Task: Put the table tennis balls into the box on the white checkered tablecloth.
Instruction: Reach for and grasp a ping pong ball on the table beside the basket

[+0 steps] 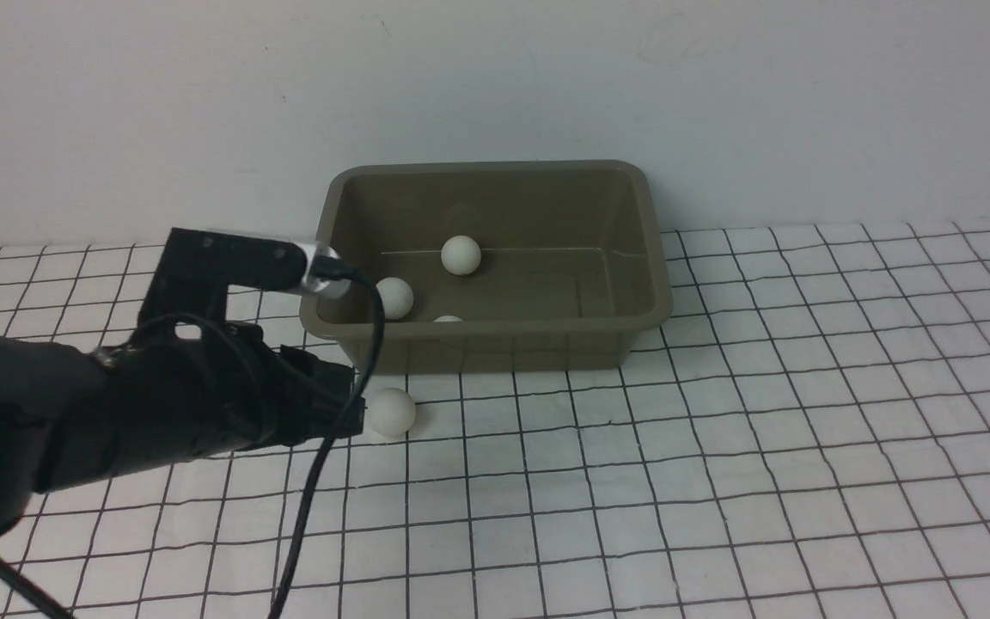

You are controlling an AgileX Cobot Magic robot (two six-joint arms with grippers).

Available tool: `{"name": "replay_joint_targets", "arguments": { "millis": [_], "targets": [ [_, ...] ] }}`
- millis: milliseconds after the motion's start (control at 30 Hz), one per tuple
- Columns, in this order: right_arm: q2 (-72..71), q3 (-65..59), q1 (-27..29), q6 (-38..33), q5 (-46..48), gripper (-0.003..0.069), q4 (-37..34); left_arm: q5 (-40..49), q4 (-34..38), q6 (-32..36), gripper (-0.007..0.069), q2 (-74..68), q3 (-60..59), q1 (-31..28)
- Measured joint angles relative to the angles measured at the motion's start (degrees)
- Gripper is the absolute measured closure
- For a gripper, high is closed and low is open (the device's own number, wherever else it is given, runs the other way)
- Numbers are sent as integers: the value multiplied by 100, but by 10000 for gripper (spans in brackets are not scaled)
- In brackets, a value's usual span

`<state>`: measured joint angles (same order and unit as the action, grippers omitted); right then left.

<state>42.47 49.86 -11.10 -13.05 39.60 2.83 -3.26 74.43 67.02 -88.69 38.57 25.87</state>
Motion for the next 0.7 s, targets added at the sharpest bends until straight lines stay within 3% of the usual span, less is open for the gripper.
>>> {"name": "replay_joint_targets", "arguments": {
  "millis": [333, 700],
  "targets": [
    [0, 0, 0, 0, 0, 197, 0, 45, -39, 30, 424, -133, 0, 39],
    [0, 0, 0, 0, 0, 197, 0, 170, -39, 30, 186, -145, 153, 44]
  ]
}}
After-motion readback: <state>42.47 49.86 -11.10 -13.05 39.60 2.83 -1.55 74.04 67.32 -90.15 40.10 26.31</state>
